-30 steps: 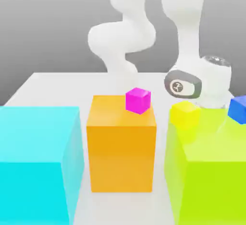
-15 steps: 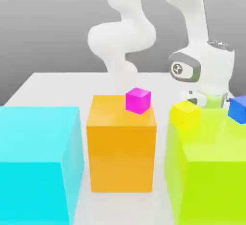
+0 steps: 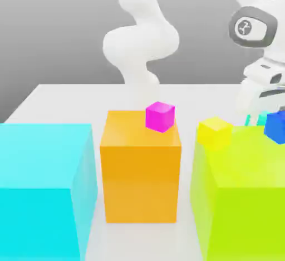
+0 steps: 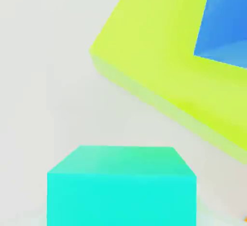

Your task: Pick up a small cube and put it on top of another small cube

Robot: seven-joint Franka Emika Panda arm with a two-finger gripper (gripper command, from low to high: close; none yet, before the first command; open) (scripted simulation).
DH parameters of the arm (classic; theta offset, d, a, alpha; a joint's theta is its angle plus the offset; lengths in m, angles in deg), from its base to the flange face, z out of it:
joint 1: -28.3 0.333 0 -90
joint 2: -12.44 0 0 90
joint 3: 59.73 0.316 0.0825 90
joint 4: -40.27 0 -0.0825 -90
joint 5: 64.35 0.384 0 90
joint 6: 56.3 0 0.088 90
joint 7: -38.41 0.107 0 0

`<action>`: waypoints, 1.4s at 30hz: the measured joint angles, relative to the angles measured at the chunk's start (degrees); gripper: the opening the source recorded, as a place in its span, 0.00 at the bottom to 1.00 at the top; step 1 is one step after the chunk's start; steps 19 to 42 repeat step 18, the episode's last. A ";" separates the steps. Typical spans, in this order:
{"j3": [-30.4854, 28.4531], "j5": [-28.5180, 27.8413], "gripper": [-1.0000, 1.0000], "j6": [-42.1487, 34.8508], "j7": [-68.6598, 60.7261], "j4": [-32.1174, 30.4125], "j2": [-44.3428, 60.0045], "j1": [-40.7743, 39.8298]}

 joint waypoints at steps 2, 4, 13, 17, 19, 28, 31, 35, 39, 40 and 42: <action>-1.07 0.24 0.00 -4.91 -3.10 3.88 -1.33 -0.27; -2.22 0.50 0.00 -9.28 -5.42 7.66 -2.39 -0.57; -5.24 2.54 0.00 -4.87 0.50 11.60 0.96 -4.98; -5.14 2.52 1.00 -2.63 0.63 10.27 1.82 -5.02; -5.14 2.52 1.00 -2.63 0.63 10.27 1.82 -5.02; -5.14 2.52 1.00 -2.63 0.63 10.27 1.82 -5.02; -5.14 2.52 1.00 -2.63 0.63 10.27 1.82 -5.02; -5.14 2.52 1.00 -2.63 0.63 10.27 1.82 -5.02; -5.14 2.52 1.00 -2.63 0.63 10.27 1.82 -5.02; -5.14 2.52 1.00 -2.63 0.63 10.27 1.82 -5.02; -5.14 2.52 1.00 -2.63 0.63 10.27 1.82 -5.02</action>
